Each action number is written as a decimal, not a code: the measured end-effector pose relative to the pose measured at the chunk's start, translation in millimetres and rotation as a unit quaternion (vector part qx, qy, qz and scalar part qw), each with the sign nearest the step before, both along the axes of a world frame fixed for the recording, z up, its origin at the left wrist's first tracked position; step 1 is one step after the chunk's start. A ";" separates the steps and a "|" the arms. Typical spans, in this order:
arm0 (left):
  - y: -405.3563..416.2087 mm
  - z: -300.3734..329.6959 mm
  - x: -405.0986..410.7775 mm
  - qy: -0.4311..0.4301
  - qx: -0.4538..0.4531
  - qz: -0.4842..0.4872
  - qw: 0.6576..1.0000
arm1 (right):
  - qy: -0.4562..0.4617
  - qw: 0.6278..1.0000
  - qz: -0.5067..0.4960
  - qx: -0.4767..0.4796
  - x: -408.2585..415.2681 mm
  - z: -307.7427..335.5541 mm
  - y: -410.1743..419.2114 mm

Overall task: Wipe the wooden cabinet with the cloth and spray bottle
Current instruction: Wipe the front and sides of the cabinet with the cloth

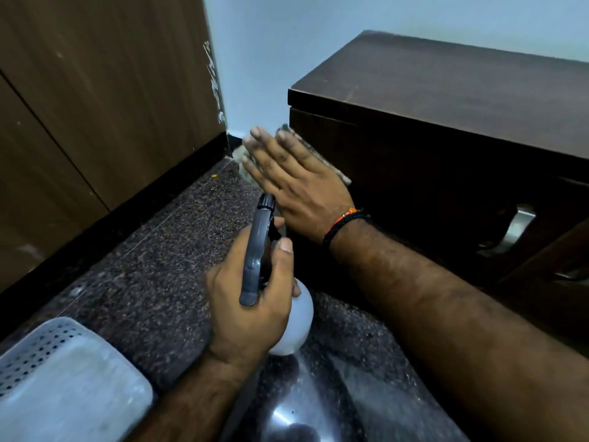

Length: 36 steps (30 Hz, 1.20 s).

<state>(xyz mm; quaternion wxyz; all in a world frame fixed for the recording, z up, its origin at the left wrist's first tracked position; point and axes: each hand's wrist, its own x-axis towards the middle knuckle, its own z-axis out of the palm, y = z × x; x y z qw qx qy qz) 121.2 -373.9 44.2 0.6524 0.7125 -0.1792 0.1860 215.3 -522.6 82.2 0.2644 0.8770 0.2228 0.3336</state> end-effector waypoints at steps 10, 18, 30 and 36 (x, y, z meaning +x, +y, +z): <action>-6.8 11.2 -27.7 0.005 0.028 -0.006 1.000 | 0.046 0.998 0.051 0.007 -33.0 -30.2 -30.7; -34.5 40.1 -56.1 0.002 0.027 -0.039 0.999 | 0.019 0.999 0.022 0.038 -89.4 -6.5 -84.6; -75.8 69.9 -109.8 -0.009 0.026 -0.082 0.996 | 0.005 0.997 -0.058 0.048 -161.5 50.0 -126.9; -86.3 80.5 -128.0 -0.028 0.033 -0.092 0.995 | 0.033 0.991 -0.090 0.096 -190.3 54.1 -132.4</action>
